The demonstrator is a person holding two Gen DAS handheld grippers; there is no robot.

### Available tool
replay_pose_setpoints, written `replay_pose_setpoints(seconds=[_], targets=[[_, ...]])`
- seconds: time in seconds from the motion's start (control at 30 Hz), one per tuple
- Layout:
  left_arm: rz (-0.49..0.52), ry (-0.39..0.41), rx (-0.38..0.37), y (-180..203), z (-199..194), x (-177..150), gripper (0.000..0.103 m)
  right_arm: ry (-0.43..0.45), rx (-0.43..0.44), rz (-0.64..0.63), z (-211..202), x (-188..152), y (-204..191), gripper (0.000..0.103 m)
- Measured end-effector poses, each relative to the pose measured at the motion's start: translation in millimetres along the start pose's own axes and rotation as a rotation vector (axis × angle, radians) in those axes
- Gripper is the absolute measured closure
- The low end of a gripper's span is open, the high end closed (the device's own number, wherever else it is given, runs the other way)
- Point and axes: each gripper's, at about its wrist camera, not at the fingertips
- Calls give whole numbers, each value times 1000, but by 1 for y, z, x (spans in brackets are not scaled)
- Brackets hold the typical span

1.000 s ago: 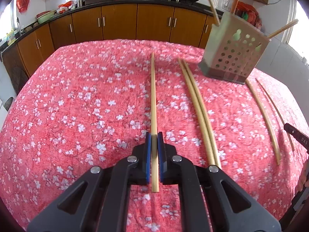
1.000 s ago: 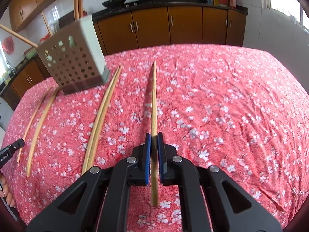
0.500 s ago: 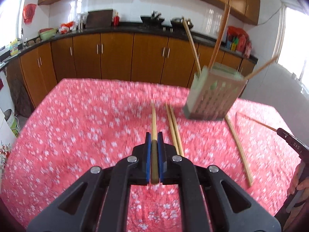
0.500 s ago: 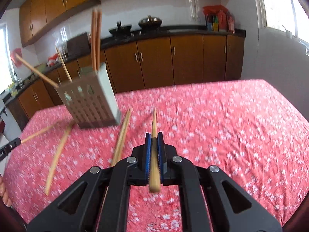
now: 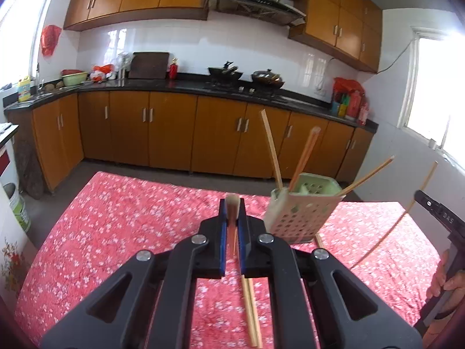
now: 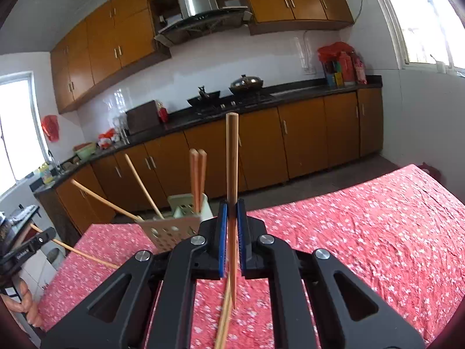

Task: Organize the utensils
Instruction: 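Lift both held chopsticks and lower them upright into the beige holder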

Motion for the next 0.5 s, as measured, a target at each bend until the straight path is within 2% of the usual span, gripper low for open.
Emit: replay_pose_setpoints(seconds=[0.27,0.5], targets=[[45,91,-92,42,-27,27,96,154,72,-29,-15,46,-28,95],[48,207,-128,84,-33,61,96,234,69,-53,-10,68,-40,95]])
Point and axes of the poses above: each gripper's, at about its wrist camera, not at the fingertips, and z roughly the way its jaws point, y to its right, x to its top, and after that the axes turned 9 degrees about -z, right-handed
